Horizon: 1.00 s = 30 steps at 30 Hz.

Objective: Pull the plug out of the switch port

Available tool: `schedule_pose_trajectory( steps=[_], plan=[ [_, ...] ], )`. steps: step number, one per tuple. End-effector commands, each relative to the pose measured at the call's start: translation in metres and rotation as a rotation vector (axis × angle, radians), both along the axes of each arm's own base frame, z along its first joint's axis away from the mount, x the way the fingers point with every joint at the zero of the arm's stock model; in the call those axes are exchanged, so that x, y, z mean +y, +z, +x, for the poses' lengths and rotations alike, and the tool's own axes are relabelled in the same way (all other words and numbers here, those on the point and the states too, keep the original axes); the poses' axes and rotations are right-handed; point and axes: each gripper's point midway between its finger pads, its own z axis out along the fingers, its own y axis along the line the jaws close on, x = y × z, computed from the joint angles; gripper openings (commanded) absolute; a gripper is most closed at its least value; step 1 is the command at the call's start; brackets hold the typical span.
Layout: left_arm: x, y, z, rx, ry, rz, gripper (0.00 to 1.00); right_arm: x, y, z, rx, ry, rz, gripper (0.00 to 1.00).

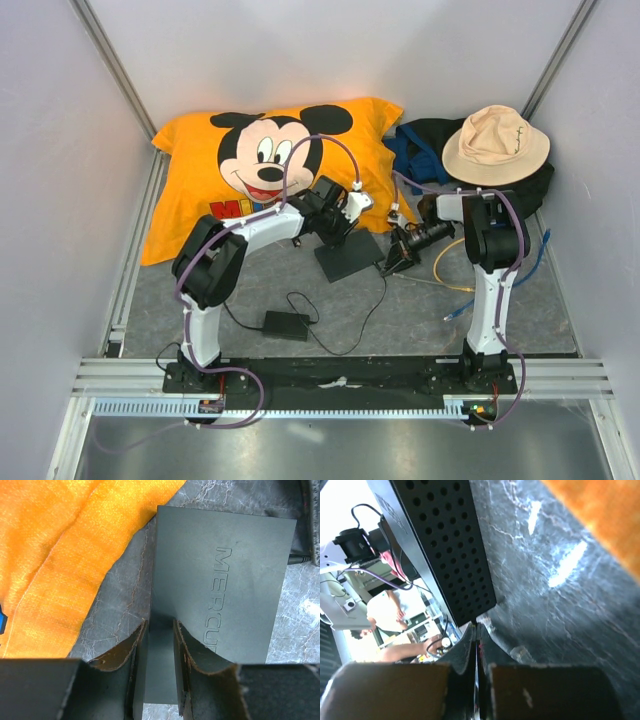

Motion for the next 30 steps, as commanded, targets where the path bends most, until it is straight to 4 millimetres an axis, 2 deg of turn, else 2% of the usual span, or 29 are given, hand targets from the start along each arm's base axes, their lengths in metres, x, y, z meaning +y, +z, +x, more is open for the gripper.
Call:
schedule_pose_trajectory(
  steps=[1,6,9,11,16,19,20,22,23,24,25,26,28,30],
  plan=[
    [0.053,-0.081,-0.06,0.195,-0.027,0.309,0.31,-0.013,-0.001,-0.054,0.245,0.011,-0.047,0.0],
    [0.057,-0.094,-0.068,0.256,0.005,0.367,0.28,0.0,0.012,-0.063,0.313,-0.084,0.015,0.0],
    [0.054,-0.092,-0.067,0.251,0.018,0.358,0.2,-0.001,0.014,-0.072,0.313,-0.094,-0.008,0.0],
    [0.053,-0.09,-0.063,0.235,0.023,0.357,0.2,-0.002,0.014,-0.075,0.312,-0.094,-0.012,0.0],
    [0.052,-0.089,-0.059,0.222,0.02,0.357,0.15,-0.002,0.011,-0.07,0.315,-0.086,-0.016,0.0],
    [0.048,-0.083,-0.057,0.214,0.02,0.339,0.15,-0.003,0.021,-0.057,0.237,-0.034,0.007,0.0],
    [0.046,-0.078,-0.055,0.204,0.018,0.329,0.15,-0.003,0.029,-0.044,0.172,-0.015,0.016,0.0],
    [0.041,-0.069,-0.052,0.191,0.011,0.306,0.13,-0.008,0.039,-0.041,0.111,0.04,0.015,0.0],
    [0.038,-0.061,-0.05,0.176,0.005,0.288,0.13,-0.008,0.05,-0.028,0.037,0.064,0.028,0.0],
    [0.035,-0.053,-0.048,0.164,0.003,0.272,0.14,-0.009,0.059,-0.024,0.002,0.083,0.043,0.0],
    [0.033,-0.045,-0.045,0.145,0.0,0.26,0.16,-0.01,0.071,-0.025,-0.002,0.103,0.054,0.0],
    [0.032,-0.037,-0.042,0.128,0.004,0.247,0.2,-0.011,0.084,-0.011,-0.125,0.144,0.071,0.0],
    [0.025,-0.005,-0.033,0.06,0.006,0.193,0.29,-0.017,0.096,-0.004,-0.216,0.185,0.053,0.0],
    [0.024,0.028,-0.026,0.002,0.022,0.145,0.32,-0.018,0.114,0.01,-0.349,0.213,0.047,0.0]
  ],
)
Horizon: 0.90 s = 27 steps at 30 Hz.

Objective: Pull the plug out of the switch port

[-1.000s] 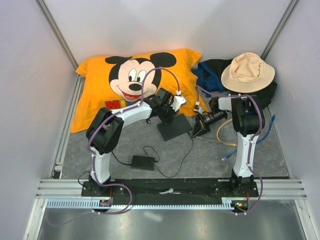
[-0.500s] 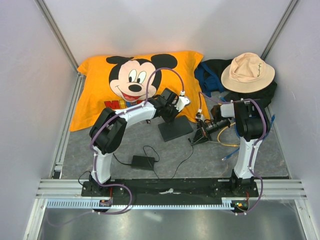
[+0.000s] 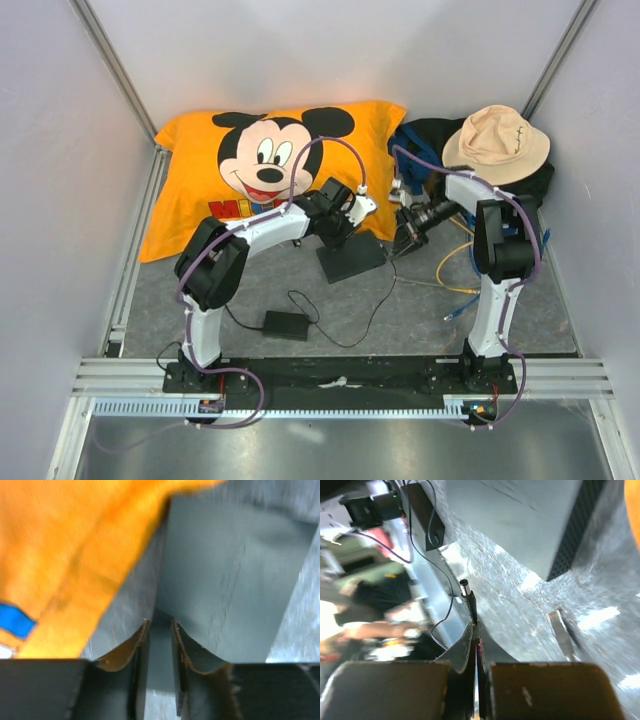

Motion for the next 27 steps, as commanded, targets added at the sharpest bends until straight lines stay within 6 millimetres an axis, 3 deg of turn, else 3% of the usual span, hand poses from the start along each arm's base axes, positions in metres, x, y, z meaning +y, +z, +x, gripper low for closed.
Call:
schedule_pose_trajectory(
  steps=[1,6,9,10,12,13,16,18,19,22,24,25,26,27],
  plan=[
    [0.032,0.035,-0.016,0.003,0.032,0.054,0.33,-0.01,0.05,0.016,-0.283,0.106,0.011,0.0],
    [0.061,0.088,0.005,-0.099,0.144,-0.002,0.5,-0.006,0.064,0.04,-0.416,0.066,-0.041,0.0],
    [0.089,0.119,0.018,-0.137,0.212,-0.05,0.59,-0.015,0.055,0.076,-0.501,-0.028,-0.14,0.0],
    [0.104,0.134,0.025,-0.153,0.25,-0.068,0.62,-0.028,0.054,0.093,-0.488,-0.119,-0.169,0.0],
    [0.117,0.148,0.029,-0.156,0.279,-0.099,0.75,-0.055,0.043,0.116,-0.464,-0.222,-0.257,0.0],
    [0.13,0.154,0.035,-0.166,0.312,-0.109,0.75,-0.083,0.039,0.13,-0.466,-0.301,-0.326,0.0],
    [0.146,0.174,0.037,-0.202,0.34,-0.145,0.75,-0.141,0.041,0.147,-0.568,-0.355,-0.552,0.0],
    [0.149,0.186,0.034,-0.23,0.332,-0.16,0.75,-0.171,0.048,0.149,-0.635,-0.341,-0.671,0.0],
    [0.15,0.187,0.032,-0.234,0.33,-0.16,0.75,-0.198,0.047,0.147,-0.637,-0.357,-0.774,0.0],
    [0.151,0.195,0.028,-0.253,0.332,-0.187,0.75,-0.256,0.032,0.127,-0.563,-0.382,-0.961,0.0],
    [0.15,0.199,0.025,-0.253,0.322,-0.209,0.75,-0.282,0.023,0.118,-0.511,-0.415,-0.985,0.0],
    [0.149,0.2,0.024,-0.251,0.316,-0.215,0.75,-0.281,0.024,0.122,-0.516,-0.424,-0.955,0.0],
    [0.149,0.201,0.023,-0.251,0.314,-0.218,0.75,-0.28,0.021,0.124,-0.509,-0.42,-0.926,0.05],
    [0.149,0.204,0.021,-0.251,0.307,-0.232,0.75,-0.273,0.024,0.126,-0.514,-0.416,-0.883,0.19]
  ],
)
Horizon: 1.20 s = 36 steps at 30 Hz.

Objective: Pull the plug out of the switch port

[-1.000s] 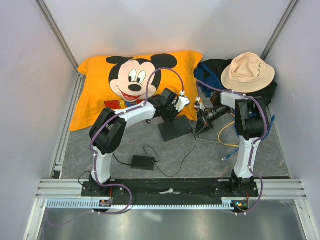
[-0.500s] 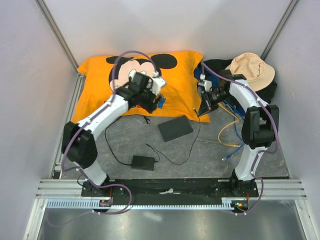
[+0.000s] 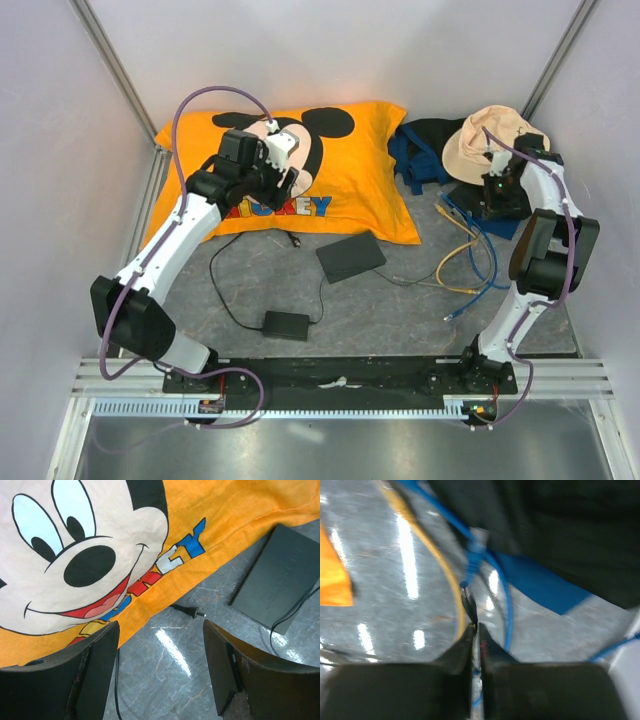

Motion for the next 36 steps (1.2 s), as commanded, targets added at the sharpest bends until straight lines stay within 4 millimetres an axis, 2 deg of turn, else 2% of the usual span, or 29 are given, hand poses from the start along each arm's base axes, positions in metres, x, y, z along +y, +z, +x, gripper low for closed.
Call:
schedule_pose_trajectory(
  steps=[1,2,3,4,5,6,7,8,9,11,12,13,14,15,17,18,19,20,21,22,23,24,26,27,29,30,33,35,36],
  plan=[
    [-0.005,0.017,-0.011,-0.017,-0.04,-0.064,0.75,-0.016,0.022,0.012,-0.055,-0.001,-0.007,0.26],
    [-0.004,0.018,-0.012,-0.021,-0.042,-0.064,0.75,0.001,0.035,0.02,-0.107,0.019,0.076,0.35],
    [-0.004,0.022,-0.012,-0.026,-0.043,-0.074,0.75,0.015,0.045,0.026,-0.132,0.028,0.116,0.67],
    [-0.004,0.026,-0.015,-0.03,-0.048,-0.079,0.75,0.025,0.063,0.035,-0.178,0.058,0.125,0.89],
    [-0.005,0.028,-0.016,-0.035,-0.053,-0.085,0.75,0.041,0.077,0.037,-0.212,0.102,0.138,0.98],
    [-0.004,0.035,-0.015,-0.05,-0.047,-0.09,0.75,0.067,0.087,0.04,-0.241,0.177,0.141,0.98],
    [-0.001,0.039,-0.016,-0.056,-0.039,-0.092,0.76,0.082,0.106,0.036,-0.293,0.237,0.136,0.98],
    [0.0,0.043,-0.016,-0.06,-0.025,-0.101,0.77,0.097,0.115,0.032,-0.324,0.287,0.143,0.98],
    [0.005,0.05,-0.013,-0.073,-0.003,-0.109,0.77,0.131,0.127,0.031,-0.384,0.385,0.179,0.98],
    [0.013,0.059,-0.011,-0.072,0.043,-0.137,0.8,0.173,0.141,0.002,-0.456,0.526,0.207,0.98],
    [0.024,0.065,-0.007,-0.08,0.078,-0.15,0.81,0.22,0.152,-0.012,-0.519,0.67,0.268,0.98],
    [0.029,0.067,-0.005,-0.08,0.095,-0.157,0.82,0.24,0.149,-0.035,-0.535,0.75,0.286,0.98],
    [0.035,0.068,-0.003,-0.079,0.118,-0.157,0.84,0.261,0.149,-0.049,-0.548,0.816,0.302,0.98],
    [0.045,0.072,0.001,-0.09,0.147,-0.156,0.85,0.302,0.147,-0.071,-0.565,0.944,0.305,0.98],
    [0.058,0.076,0.005,-0.095,0.205,-0.17,0.86,0.334,0.126,-0.101,-0.534,1.071,0.277,0.98],
    [0.071,0.08,0.009,-0.098,0.252,-0.185,0.87,0.364,0.12,-0.127,-0.532,1.169,0.294,0.98],
    [0.077,0.082,0.011,-0.098,0.283,-0.204,0.87,0.369,0.099,-0.138,-0.494,1.188,0.271,0.98],
    [0.082,0.085,0.012,-0.086,0.323,-0.241,0.87,0.378,0.09,-0.147,-0.48,1.202,0.278,0.98],
    [0.093,0.09,0.015,-0.094,0.362,-0.262,0.88,0.396,0.086,-0.163,-0.489,1.255,0.292,0.98],
    [0.095,0.094,0.015,-0.099,0.374,-0.28,0.88,0.401,0.07,-0.172,-0.456,1.27,0.276,0.98],
    [0.096,0.097,0.016,-0.102,0.374,-0.293,0.96,0.409,0.064,-0.18,-0.445,1.292,0.271,0.98],
    [0.098,0.103,0.015,-0.117,0.377,-0.298,0.99,0.427,0.062,-0.198,-0.449,1.337,0.283,0.98],
    [0.096,0.108,0.012,-0.128,0.363,-0.309,0.99,0.444,0.05,-0.207,-0.447,1.358,0.245,0.98],
    [0.096,0.107,0.01,-0.13,0.36,-0.312,1.0,0.46,0.049,-0.224,-0.454,1.393,0.262,0.98],
    [0.096,0.113,0.005,-0.149,0.353,-0.32,1.0,0.476,0.039,-0.239,-0.44,1.438,0.261,0.98],
    [0.096,0.11,0.003,-0.146,0.353,-0.319,1.0,0.487,0.035,-0.254,-0.455,1.477,0.24,0.98],
    [0.099,0.107,-0.003,-0.145,0.359,-0.316,1.0,0.501,0.021,-0.277,-0.437,1.517,0.191,0.98],
    [0.1,0.108,-0.008,-0.149,0.352,-0.323,0.99,0.511,0.014,-0.281,-0.409,1.473,0.187,0.98],
    [0.101,0.11,-0.009,-0.154,0.352,-0.324,1.0,0.517,0.017,-0.278,-0.423,1.444,0.179,0.98]
  ],
)
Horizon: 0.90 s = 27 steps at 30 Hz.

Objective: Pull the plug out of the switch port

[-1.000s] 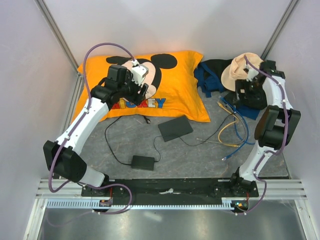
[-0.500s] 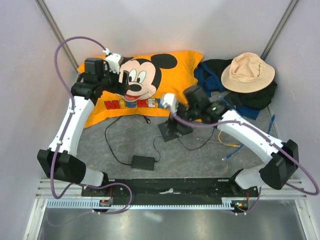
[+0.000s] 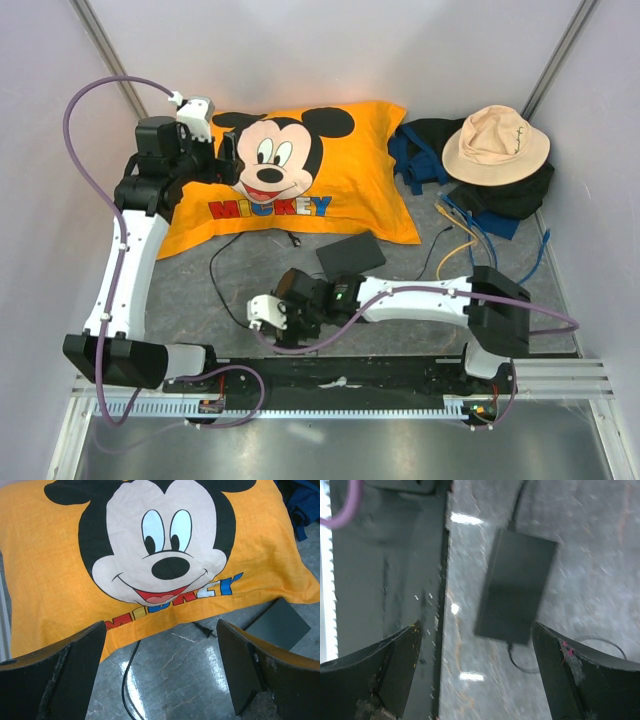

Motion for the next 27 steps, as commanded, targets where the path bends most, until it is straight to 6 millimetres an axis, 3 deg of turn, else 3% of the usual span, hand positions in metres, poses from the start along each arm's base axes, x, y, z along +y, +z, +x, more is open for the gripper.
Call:
schedule_pose_trajectory(
  steps=[1,6,12,16,23,24,27],
  plan=[
    [-0.001,0.012,-0.01,-0.038,-0.006,-0.046,0.99,0.033,0.01,0.018,-0.05,-0.163,0.042,0.98],
    [0.004,0.014,-0.014,-0.046,-0.007,-0.053,0.99,0.038,-0.006,0.035,-0.091,-0.239,-0.009,0.98],
    [0.012,0.01,-0.016,-0.033,0.004,-0.073,0.99,0.037,-0.024,0.016,0.01,-0.202,-0.063,0.98],
    [0.01,0.006,-0.02,-0.017,0.002,-0.105,0.99,0.039,-0.036,0.015,0.032,-0.219,-0.086,0.98],
    [0.017,0.005,-0.025,-0.015,0.015,-0.114,0.99,0.037,-0.056,0.041,0.006,-0.327,-0.124,0.98],
    [0.017,0.004,-0.025,-0.013,0.015,-0.118,0.99,0.037,-0.06,0.044,0.008,-0.334,-0.13,0.97],
    [0.016,0.004,-0.027,-0.013,0.005,-0.124,0.98,0.039,-0.05,0.05,0.009,-0.297,-0.106,0.73]
  ],
)
